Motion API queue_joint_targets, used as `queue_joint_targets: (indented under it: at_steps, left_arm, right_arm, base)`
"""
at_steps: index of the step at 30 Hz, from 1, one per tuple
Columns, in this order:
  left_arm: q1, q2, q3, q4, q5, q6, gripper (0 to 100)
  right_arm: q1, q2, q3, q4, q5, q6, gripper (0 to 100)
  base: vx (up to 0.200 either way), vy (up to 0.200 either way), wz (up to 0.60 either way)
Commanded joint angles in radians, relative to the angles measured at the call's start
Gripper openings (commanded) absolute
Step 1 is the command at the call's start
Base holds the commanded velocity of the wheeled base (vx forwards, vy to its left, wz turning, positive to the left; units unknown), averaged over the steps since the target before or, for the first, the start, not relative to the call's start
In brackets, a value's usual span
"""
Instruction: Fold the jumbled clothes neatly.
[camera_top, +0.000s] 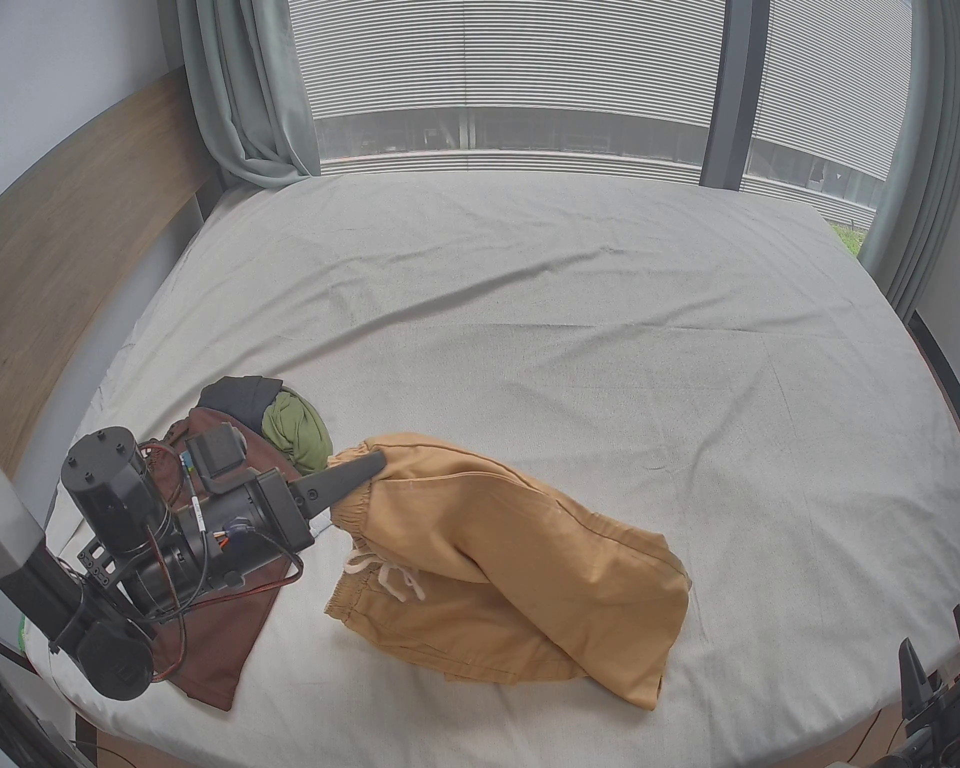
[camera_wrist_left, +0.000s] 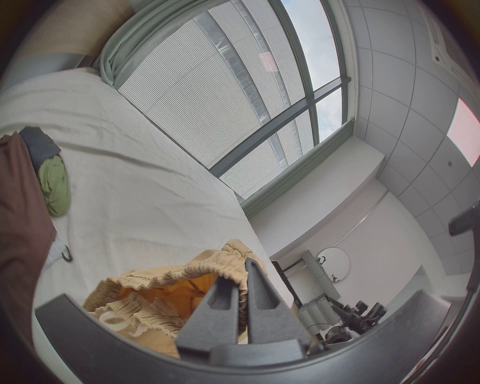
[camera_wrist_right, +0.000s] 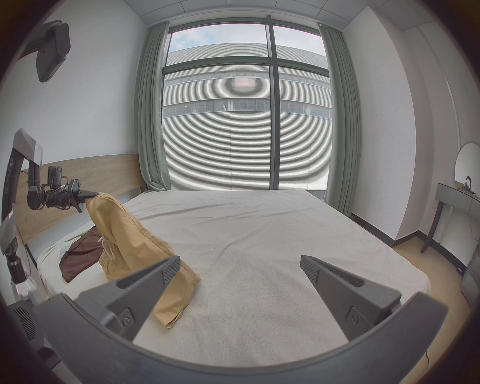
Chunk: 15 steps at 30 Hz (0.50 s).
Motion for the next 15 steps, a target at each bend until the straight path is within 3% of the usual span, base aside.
queue_joint_targets:
  at_steps: [1,15]
  left_arm:
    - [0.059,0.061,0.046,-0.013,-0.007,0.032,0]
    - [0.169,0.08,0.055,-0.015,-0.06,0.061,0]
  right_arm:
    - [0.0,-0.016,0.016,0.0,0.0,0.0,100]
    - [0.0,-0.016,0.016,0.0,0.0,0.0,100]
  base:
    - [0.0,0.0,0.0]
    - [0.0,0.0,0.0]
